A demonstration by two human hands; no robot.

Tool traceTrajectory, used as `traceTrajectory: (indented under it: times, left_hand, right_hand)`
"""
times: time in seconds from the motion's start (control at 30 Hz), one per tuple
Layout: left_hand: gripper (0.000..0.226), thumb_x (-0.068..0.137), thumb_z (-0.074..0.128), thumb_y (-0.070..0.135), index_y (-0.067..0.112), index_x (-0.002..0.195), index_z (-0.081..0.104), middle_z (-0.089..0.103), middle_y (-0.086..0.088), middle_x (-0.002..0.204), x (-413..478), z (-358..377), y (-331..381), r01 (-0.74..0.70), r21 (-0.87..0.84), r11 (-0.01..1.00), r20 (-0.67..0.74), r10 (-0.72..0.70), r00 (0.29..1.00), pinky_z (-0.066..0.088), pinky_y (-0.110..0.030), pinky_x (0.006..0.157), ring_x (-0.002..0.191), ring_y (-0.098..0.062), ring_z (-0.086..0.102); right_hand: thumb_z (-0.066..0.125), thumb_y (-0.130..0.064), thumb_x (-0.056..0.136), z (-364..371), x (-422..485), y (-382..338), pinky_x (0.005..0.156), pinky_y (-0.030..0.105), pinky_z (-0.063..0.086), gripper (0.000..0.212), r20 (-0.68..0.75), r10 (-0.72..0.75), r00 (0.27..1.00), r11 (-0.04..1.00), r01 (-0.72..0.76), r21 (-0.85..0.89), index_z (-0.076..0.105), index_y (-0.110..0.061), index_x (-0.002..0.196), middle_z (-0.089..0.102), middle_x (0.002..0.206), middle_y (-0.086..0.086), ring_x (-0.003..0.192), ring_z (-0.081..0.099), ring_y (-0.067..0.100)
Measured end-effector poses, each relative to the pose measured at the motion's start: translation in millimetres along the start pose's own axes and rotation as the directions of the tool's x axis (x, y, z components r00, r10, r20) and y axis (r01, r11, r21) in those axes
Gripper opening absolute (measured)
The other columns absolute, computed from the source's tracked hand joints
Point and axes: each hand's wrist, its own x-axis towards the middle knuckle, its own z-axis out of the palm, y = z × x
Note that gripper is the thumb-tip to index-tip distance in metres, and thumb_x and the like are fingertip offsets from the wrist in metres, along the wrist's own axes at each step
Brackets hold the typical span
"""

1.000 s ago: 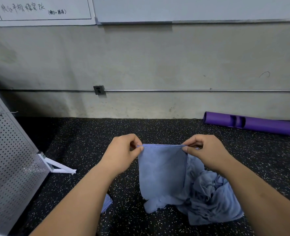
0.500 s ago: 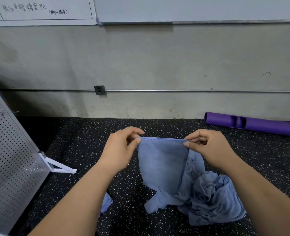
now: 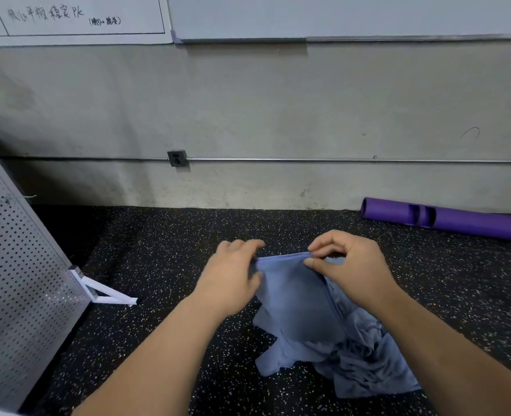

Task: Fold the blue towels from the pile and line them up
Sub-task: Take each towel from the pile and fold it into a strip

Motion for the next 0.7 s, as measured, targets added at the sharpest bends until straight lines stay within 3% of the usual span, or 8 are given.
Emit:
traceTrajectory:
  times: [0.07, 0.13, 0.23, 0.33, 0.47, 0.57, 0.7]
  left_hand:
    - [0.065, 0.096, 0.07, 0.044, 0.036, 0.154, 0.044, 0.054, 0.013, 0.142, -1, 3, 10, -0.112, -0.046, 0.993, 0.026, 0.113, 0.993, 0.038, -0.036, 0.117, 0.131, -0.015, 0.04]
    - [0.059, 0.094, 0.072, 0.05, 0.035, 0.148, 0.051, 0.057, 0.017, 0.138, 0, 6, 18, -0.193, -0.102, 0.976, -0.008, 0.194, 0.981, 0.039, -0.032, 0.114, 0.129, -0.01, 0.042]
    - [0.034, 0.094, 0.076, 0.046, 0.036, 0.125, 0.067, 0.067, 0.02, 0.111, 0, 6, 24, -0.212, -0.203, 0.956, -0.054, 0.206, 0.977, 0.048, -0.033, 0.1, 0.111, -0.006, 0.054]
    - [0.013, 0.096, 0.073, 0.043, 0.035, 0.105, 0.071, 0.066, 0.017, 0.091, 1, 5, 25, -0.219, -0.246, 0.944, -0.083, 0.205, 0.975, 0.053, -0.04, 0.086, 0.094, -0.006, 0.06]
    - [0.008, 0.098, 0.07, 0.039, 0.034, 0.104, 0.07, 0.067, 0.017, 0.093, 0, 4, 27, -0.239, -0.28, 0.93, -0.124, 0.211, 0.969, 0.053, -0.038, 0.084, 0.093, -0.006, 0.062]
    - [0.006, 0.097, 0.07, 0.037, 0.034, 0.102, 0.069, 0.067, 0.017, 0.093, -1, 2, 27, -0.237, -0.314, 0.919, -0.126, 0.207, 0.97, 0.054, -0.037, 0.084, 0.095, -0.007, 0.064]
    - [0.013, 0.095, 0.069, 0.047, 0.039, 0.105, 0.069, 0.065, 0.015, 0.091, -2, -1, 24, -0.249, -0.321, 0.914, -0.087, 0.233, 0.968, 0.053, -0.036, 0.084, 0.094, -0.008, 0.063]
  right_hand:
    - [0.094, -0.019, 0.079, 5, -2, -2, 0.09, 0.028, 0.054, 0.027, 0.056, -0.022, 0.998, 0.999, 0.023, -0.03, 0.076, -0.035, 0.09, 0.077, 0.081, -0.021, 0.085, 0.073, -0.002]
    - [0.094, -0.019, 0.078, 8, -3, -3, 0.088, 0.027, 0.055, 0.027, 0.111, -0.042, 0.993, 0.999, 0.044, -0.017, 0.075, -0.034, 0.09, 0.078, 0.083, -0.018, 0.086, 0.074, 0.0]
    - [0.094, -0.014, 0.078, 11, -3, -1, 0.084, 0.023, 0.056, 0.026, 0.137, -0.065, 0.988, 0.997, 0.057, 0.06, 0.074, -0.027, 0.088, 0.078, 0.083, -0.009, 0.086, 0.076, 0.006]
    - [0.093, -0.012, 0.079, 11, -2, 2, 0.083, 0.027, 0.059, 0.026, 0.129, -0.06, 0.99, 0.99, 0.042, 0.136, 0.072, -0.021, 0.091, 0.079, 0.084, -0.004, 0.085, 0.076, 0.012]
    - [0.093, -0.008, 0.078, 9, -1, 6, 0.087, 0.032, 0.062, 0.038, 0.244, 0.019, 0.97, 0.969, -0.078, 0.234, 0.071, -0.02, 0.107, 0.08, 0.094, 0.002, 0.091, 0.076, 0.023]
    - [0.09, -0.012, 0.083, 11, 0, 14, 0.084, 0.041, 0.063, 0.024, 0.323, 0.038, 0.946, 0.991, -0.078, 0.11, 0.079, -0.023, 0.101, 0.079, 0.091, 0.0, 0.086, 0.075, 0.02]
    - [0.088, -0.011, 0.085, 15, -1, 15, 0.074, 0.029, 0.058, 0.019, 0.293, 0.006, 0.956, 0.996, -0.031, 0.083, 0.081, -0.027, 0.091, 0.078, 0.084, -0.006, 0.076, 0.07, 0.007]
